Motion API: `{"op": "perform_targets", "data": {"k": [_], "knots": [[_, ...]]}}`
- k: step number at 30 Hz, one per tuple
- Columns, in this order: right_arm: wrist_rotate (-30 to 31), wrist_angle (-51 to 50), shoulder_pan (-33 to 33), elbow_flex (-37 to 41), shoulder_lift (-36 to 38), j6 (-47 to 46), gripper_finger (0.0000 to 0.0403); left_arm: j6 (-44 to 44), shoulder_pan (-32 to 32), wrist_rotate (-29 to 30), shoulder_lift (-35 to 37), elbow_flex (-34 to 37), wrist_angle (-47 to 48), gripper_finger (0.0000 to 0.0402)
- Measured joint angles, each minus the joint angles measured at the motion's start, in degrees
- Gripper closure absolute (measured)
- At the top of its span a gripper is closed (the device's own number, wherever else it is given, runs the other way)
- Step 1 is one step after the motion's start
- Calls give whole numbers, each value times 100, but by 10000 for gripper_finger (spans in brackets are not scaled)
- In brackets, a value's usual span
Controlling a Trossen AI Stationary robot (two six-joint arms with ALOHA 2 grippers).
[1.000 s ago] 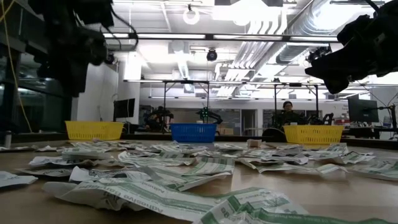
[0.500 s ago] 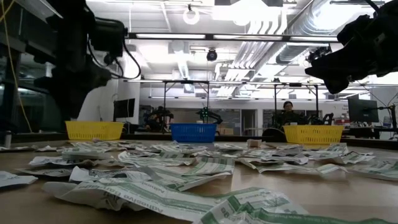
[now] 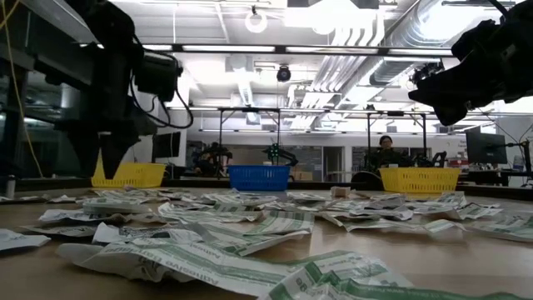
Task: Pick & Place First Aid Supplies
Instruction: Put the blue alcohol pad into the bottom blue bin
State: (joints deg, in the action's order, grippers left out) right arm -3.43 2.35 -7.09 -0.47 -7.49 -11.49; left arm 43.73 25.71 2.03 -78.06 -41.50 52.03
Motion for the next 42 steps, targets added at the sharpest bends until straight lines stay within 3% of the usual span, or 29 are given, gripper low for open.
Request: {"op": "perform_targets", "data": {"k": [6, 15, 22, 36, 42], "knots": [[-1, 0, 2, 0, 0, 0, 274, -129, 195, 48, -295, 3, -104, 164], [-1, 0, 2, -1, 0, 0, 274, -298, 484, 30, -461, 12, -201, 193], [1, 0, 0, -1, 0, 0, 274, -252, 507, -316, -429, 492, -789, 220], [1, 2, 2, -2, 0, 0, 274, -204, 505, -363, -442, 578, -769, 228], [1, 0, 1, -1, 0, 0, 274, -211, 507, -455, -446, 582, -728, 264]]}}
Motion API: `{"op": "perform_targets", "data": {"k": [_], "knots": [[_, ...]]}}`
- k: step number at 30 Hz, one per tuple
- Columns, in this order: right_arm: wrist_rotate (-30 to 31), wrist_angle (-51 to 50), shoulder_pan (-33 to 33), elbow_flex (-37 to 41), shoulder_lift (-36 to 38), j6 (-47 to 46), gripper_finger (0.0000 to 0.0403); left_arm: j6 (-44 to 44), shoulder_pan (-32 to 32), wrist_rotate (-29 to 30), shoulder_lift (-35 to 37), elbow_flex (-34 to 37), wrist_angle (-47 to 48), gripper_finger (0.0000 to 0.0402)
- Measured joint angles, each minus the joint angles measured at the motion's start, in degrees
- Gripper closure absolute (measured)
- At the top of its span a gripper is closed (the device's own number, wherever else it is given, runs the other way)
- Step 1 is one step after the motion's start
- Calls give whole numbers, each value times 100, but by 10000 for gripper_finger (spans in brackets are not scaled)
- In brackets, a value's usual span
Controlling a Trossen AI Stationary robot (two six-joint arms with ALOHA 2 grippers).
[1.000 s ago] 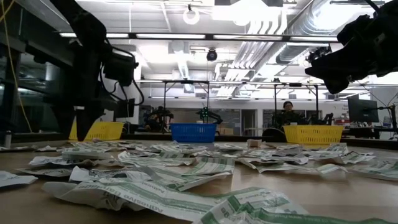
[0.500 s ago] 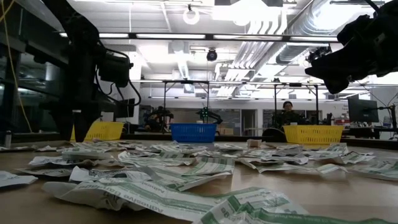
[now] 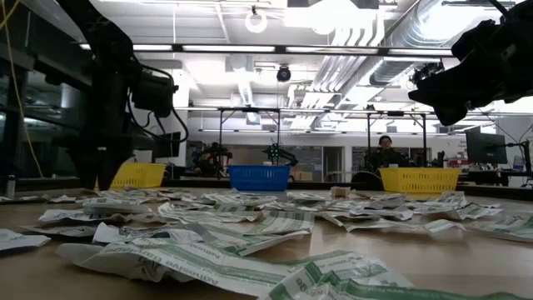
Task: Pick & Place First Aid Supplies
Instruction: Put the blue alcohol pad into the bottom blue bin
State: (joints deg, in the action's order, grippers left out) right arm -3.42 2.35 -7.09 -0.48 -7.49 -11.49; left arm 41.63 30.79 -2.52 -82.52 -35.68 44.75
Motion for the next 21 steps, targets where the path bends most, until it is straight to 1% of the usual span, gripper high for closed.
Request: {"op": "perform_targets", "data": {"k": [6, 15, 18, 21], "knots": [[-1, 0, 0, -1, 0, 0, 274, -85, -2, -44, -2, 2, 61, 301], [0, 2, 0, 1, 0, 0, 274, -171, -7, -119, 162, -29, 333, 336], [-1, 1, -1, 0, 0, 0, 274, -232, -13, -113, 282, -60, 569, 361], [-2, 2, 2, 0, 0, 0, 274, -238, -13, -36, 339, -77, 533, 392]]}}
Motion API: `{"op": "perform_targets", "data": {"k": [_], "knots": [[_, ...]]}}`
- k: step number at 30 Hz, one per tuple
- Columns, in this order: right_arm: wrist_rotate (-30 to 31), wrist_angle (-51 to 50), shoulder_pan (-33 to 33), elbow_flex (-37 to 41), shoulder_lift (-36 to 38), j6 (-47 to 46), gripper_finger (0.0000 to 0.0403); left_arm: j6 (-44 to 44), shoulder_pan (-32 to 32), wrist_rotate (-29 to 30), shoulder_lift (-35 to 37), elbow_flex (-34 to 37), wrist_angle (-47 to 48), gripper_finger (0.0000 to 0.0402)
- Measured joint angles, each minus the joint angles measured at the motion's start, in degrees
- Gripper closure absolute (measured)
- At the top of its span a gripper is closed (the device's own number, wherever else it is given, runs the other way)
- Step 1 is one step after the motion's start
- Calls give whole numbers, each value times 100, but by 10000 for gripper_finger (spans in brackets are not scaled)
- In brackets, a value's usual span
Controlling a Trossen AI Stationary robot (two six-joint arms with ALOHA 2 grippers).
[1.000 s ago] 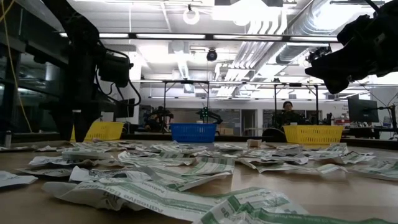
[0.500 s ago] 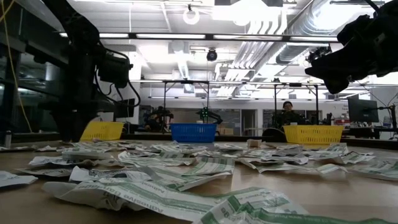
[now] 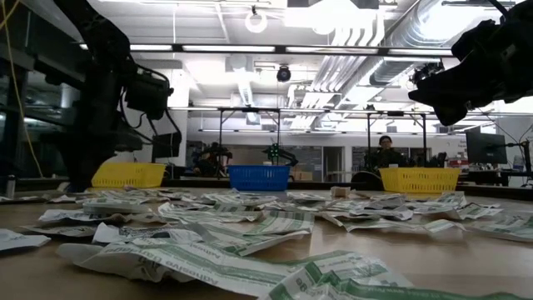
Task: Pick & Place First Aid Supplies
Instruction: Put the blue alcohol pad into the bottom blue bin
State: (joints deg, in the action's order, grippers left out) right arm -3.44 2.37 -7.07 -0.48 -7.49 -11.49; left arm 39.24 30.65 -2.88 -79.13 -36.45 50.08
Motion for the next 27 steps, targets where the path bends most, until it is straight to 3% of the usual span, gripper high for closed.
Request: {"op": "perform_targets", "data": {"k": [8, 17, 27], "knots": [[1, -1, -1, -1, 0, 0, 274, -2, -169, 7, 3, -3, 11, 398], [1, 0, 0, -1, 0, 0, 274, -47, -408, -505, 487, -166, 268, 400], [1, -1, -1, 0, 0, 0, 274, -711, -1157, -1855, 1479, -703, 1705, 401]]}}
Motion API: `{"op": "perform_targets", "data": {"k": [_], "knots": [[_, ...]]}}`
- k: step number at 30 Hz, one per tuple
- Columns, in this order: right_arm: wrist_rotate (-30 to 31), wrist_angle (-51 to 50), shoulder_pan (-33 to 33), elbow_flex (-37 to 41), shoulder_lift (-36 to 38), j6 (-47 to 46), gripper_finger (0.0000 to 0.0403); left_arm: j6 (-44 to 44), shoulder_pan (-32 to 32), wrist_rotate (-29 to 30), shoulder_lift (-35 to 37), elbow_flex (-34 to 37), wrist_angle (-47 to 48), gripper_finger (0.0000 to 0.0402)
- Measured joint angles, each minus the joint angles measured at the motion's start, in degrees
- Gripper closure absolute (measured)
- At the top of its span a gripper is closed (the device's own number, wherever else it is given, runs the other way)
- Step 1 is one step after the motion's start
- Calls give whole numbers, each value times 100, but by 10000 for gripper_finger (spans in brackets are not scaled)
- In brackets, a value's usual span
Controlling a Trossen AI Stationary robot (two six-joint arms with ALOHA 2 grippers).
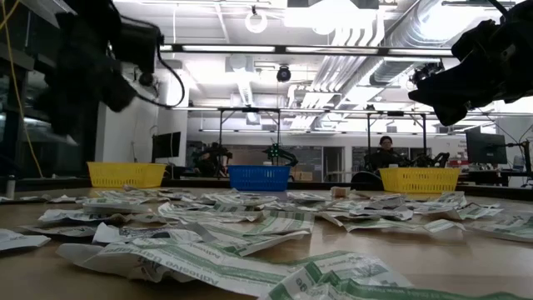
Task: Pick & Place First Aid Supplies
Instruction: Put the blue alcohol pad into the bottom blue bin
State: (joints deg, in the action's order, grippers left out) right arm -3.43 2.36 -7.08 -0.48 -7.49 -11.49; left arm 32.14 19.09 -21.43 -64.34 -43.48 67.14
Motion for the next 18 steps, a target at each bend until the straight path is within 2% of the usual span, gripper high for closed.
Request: {"op": "perform_targets", "data": {"k": [3, 7, 10, 18], "knots": [[-1, 1, -1, 0, 0, 0, 274, -7, -486, -523, 137, -143, 348, 401], [-1, -1, 1, 1, 0, 0, 274, 261, -1260, -827, 162, -278, 632, 401], [1, -1, 1, -1, 0, 0, 274, 566, -1857, -955, 164, -300, 662, 401], [-1, -1, -1, 1, 0, 0, 274, 1291, -3236, -840, 162, -300, 512, 402]]}}
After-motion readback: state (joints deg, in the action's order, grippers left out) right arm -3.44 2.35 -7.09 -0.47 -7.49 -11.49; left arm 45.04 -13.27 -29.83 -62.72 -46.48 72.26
